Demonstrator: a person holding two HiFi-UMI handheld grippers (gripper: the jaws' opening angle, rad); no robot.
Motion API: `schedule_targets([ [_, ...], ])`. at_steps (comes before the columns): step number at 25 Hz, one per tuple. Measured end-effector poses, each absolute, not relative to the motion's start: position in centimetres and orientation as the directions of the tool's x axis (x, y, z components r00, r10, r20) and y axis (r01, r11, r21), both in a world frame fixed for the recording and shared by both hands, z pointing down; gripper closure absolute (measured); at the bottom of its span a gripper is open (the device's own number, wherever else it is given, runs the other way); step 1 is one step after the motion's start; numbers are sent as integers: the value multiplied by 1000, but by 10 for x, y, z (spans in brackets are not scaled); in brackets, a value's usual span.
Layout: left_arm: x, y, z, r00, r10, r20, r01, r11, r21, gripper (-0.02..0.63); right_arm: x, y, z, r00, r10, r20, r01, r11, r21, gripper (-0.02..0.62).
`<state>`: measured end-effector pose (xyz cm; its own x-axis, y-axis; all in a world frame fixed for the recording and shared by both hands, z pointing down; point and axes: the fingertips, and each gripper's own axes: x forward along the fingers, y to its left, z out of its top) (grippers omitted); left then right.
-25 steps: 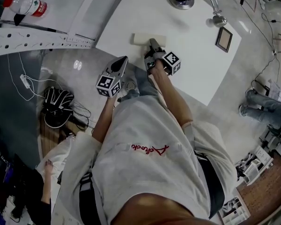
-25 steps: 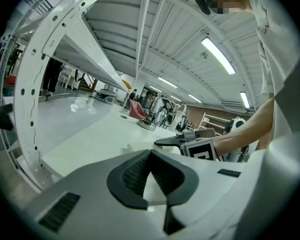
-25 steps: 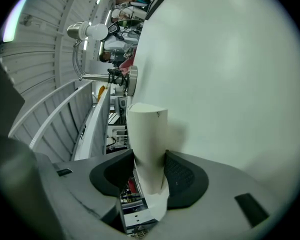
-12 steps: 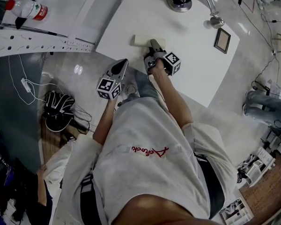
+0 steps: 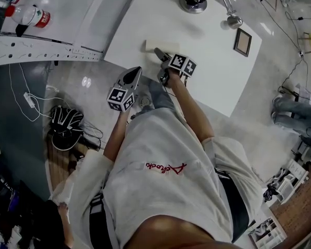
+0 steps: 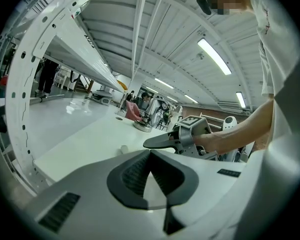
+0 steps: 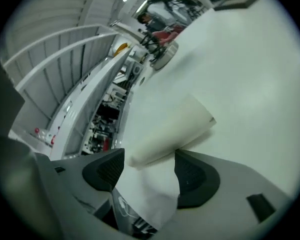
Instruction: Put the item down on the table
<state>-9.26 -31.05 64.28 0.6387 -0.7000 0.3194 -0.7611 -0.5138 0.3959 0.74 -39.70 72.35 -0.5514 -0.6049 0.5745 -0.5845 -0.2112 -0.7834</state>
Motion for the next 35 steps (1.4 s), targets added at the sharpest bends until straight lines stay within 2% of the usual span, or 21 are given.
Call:
schedule_targets([
  [5,-89,-306,643,642,-696,322,-758,-515,400,588,-1,-383,730,-494,-501,711,-843,77,-532,284],
  [8,-89,-307,641,642,-696,322,-759,-517,396,589,-2,-379,734,-447,-490,749,-892,177,-416,287],
  [11,-89,-308,640,642,-698,319,-759,-518,394,588,2,-378,736,-424,-502,754,-904,187,-384,312],
  [18,-89,-307,633,642,-702,307,-759,-528,382,588,22,-371,740,-351,-532,771,-936,170,-309,480],
  [21,-85,-305,631,650,-695,308,-754,-538,378,588,29,-367,741,-321,-548,772,-947,168,-274,594],
  [29,-81,-296,625,664,-683,303,-745,-567,352,588,24,-356,727,-394,-596,699,-917,207,-341,597],
  [35,-81,-291,612,671,-690,272,-739,-589,327,589,11,-352,678,-450,-700,555,-893,358,-273,597],
])
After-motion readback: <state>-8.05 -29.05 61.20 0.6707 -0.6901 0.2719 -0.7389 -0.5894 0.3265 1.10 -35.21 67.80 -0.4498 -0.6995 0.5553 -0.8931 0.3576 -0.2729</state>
